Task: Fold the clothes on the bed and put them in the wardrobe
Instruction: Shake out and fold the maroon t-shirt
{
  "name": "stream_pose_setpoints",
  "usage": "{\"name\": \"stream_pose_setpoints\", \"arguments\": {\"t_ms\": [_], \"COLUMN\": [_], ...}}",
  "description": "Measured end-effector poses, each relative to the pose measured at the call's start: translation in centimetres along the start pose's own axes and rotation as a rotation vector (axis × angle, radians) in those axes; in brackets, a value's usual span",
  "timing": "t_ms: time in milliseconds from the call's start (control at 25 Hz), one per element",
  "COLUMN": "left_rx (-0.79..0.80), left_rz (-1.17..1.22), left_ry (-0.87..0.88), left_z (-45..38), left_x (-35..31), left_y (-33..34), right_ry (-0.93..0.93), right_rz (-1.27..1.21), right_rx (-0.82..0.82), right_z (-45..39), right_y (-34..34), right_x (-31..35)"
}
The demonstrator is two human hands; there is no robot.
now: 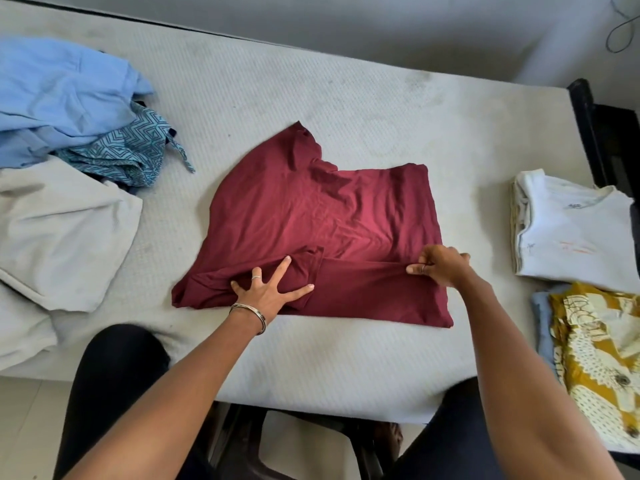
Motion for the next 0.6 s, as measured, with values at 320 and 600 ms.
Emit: {"name": "stream_pose_setpoints", "arguments": {"t_ms": [320,600], "left_rx": [-0.097,-0.116], "left_rz": [-0.063,0.181], "left_ry": [0.007,-0.013], "left_z": [-0.2,-3.4], "left_x": [-0.7,2.5], "left_y": [0.0,-2.5], "right_ry": [-0.077,0.529], "right_rz": [0.020,-0.093], "right_rx": [-0.563,-0.486], "right_z": [4.8,7.3], "right_y": [4.3,7.3], "right_x": [3.2,1.2]}}
Point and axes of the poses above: each hand's wrist, its own z-axis away from the middle knuckle, its own y-axis out of the palm, x = y × z, the point moved 4 cm from there along -z, towards the middle knuckle, and after that the axes turned 15 degrees about -x, right-handed, at the moved point
